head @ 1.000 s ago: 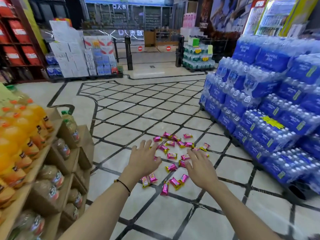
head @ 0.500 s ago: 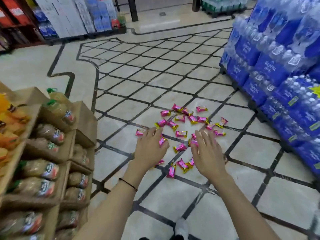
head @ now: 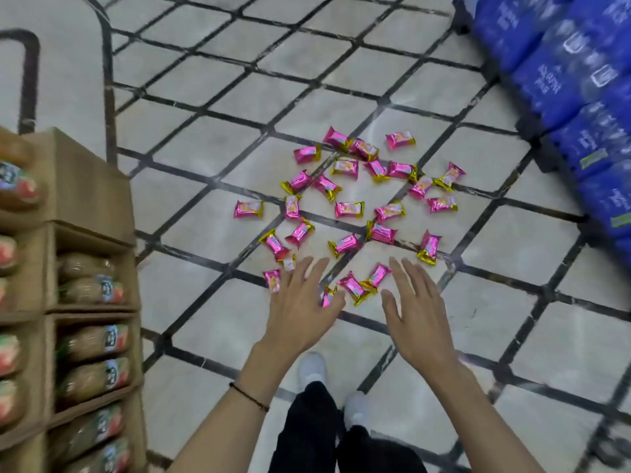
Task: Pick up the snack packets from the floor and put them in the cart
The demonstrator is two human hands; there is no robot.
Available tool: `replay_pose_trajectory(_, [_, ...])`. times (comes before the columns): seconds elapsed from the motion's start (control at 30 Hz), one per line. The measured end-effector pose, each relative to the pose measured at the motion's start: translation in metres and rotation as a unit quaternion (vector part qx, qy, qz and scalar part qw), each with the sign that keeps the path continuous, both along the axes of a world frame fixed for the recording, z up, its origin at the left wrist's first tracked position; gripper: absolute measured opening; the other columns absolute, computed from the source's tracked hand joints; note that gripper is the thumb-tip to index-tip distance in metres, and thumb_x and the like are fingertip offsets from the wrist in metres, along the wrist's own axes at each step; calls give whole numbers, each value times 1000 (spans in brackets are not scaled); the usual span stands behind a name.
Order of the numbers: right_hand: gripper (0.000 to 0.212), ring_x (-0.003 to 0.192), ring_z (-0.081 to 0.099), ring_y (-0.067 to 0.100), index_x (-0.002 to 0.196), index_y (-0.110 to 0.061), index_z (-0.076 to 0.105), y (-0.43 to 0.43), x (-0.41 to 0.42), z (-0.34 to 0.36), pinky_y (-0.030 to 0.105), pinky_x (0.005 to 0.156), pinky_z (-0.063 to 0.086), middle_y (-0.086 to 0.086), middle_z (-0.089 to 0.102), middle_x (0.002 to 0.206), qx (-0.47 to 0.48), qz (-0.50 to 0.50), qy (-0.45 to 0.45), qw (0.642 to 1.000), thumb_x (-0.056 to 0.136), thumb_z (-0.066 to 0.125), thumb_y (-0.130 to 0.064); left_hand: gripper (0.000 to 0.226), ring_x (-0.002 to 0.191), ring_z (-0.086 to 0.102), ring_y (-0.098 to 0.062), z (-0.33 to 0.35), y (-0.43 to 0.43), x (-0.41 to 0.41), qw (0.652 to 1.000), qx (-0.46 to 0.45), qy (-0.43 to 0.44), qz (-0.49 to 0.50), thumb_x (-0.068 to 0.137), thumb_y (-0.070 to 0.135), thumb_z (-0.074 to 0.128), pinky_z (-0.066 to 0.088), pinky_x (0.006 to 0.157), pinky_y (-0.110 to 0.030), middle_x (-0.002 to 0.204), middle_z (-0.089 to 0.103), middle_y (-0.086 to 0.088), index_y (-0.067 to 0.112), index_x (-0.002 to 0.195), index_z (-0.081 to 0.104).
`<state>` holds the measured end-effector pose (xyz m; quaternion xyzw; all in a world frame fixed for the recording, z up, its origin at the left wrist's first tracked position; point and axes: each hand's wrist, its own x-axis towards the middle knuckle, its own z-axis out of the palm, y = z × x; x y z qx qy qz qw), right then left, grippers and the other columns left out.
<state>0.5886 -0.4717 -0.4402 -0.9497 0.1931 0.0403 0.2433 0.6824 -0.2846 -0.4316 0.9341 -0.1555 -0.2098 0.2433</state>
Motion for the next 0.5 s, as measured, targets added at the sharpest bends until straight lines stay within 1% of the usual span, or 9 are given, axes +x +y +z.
replay_pose_trajectory(0.07, [57, 150, 26, 28, 156, -21, 35, -4, 16, -49, 47, 119, 29, 8, 37, 160, 22, -5, 21, 1000, 103, 33, -40, 59, 143, 33, -26, -43, -6, 14, 1000, -3, 9, -1, 92, 56, 55, 44, 106, -52, 157, 38, 4, 35, 147, 44])
replay_pose_trajectory(0.17, [55, 147, 30, 34, 155, -21, 36, -11, 31, -139, 54, 116, 35, 11, 39, 158, 38, 8, 49, 998, 102, 38, -36, 61, 139, 39, -29, -124, -15, 25, 1000, -2, 20, 3, 91, 56, 49, 47, 103, -50, 153, 44, -2, 31, 146, 47])
replay_pose_trajectory(0.23, [53, 146, 31, 34, 156, -24, 32, -18, 35, -203, 55, 114, 37, 12, 39, 158, 52, 23, 66, 996, 105, 42, -31, 64, 139, 38, -30, -185, -19, 27, 999, 7, 43, -9, 91, 56, 45, 48, 100, -50, 156, 40, -2, 32, 150, 41])
replay_pose_trajectory(0.3, [56, 144, 32, 31, 157, -27, 30, -26, 37, -266, 54, 110, 40, 12, 39, 157, 67, 31, 75, 994, 104, 47, -27, 65, 141, 37, -30, -254, -20, 29, 997, 29, 59, -38, 93, 54, 47, 50, 98, -51, 159, 34, 0, 33, 153, 33])
replay_pose_trajectory(0.37, [58, 140, 35, 31, 156, -27, 31, -36, 34, -334, 53, 105, 44, 12, 42, 153, 63, 59, 82, 993, 102, 52, -23, 64, 140, 38, -32, -328, -21, 27, 994, 58, 77, -53, 94, 49, 52, 51, 96, -53, 161, 30, 1, 33, 152, 30])
replay_pose_trajectory(0.43, [60, 138, 38, 34, 156, -25, 34, -45, 33, -402, 52, 101, 47, 14, 43, 151, 54, 87, 92, 991, 100, 55, -19, 63, 135, 40, -35, -399, -24, 23, 992, 74, 87, -54, 94, 47, 52, 52, 92, -53, 161, 26, 2, 35, 151, 28])
replay_pose_trajectory(0.5, [61, 134, 42, 37, 154, -21, 37, -49, 32, -467, 51, 95, 51, 15, 46, 147, 40, 124, 90, 987, 97, 58, -15, 65, 131, 43, -36, -467, -28, 16, 990, 96, 70, -71, 94, 47, 50, 51, 92, -51, 162, 25, 0, 32, 153, 28])
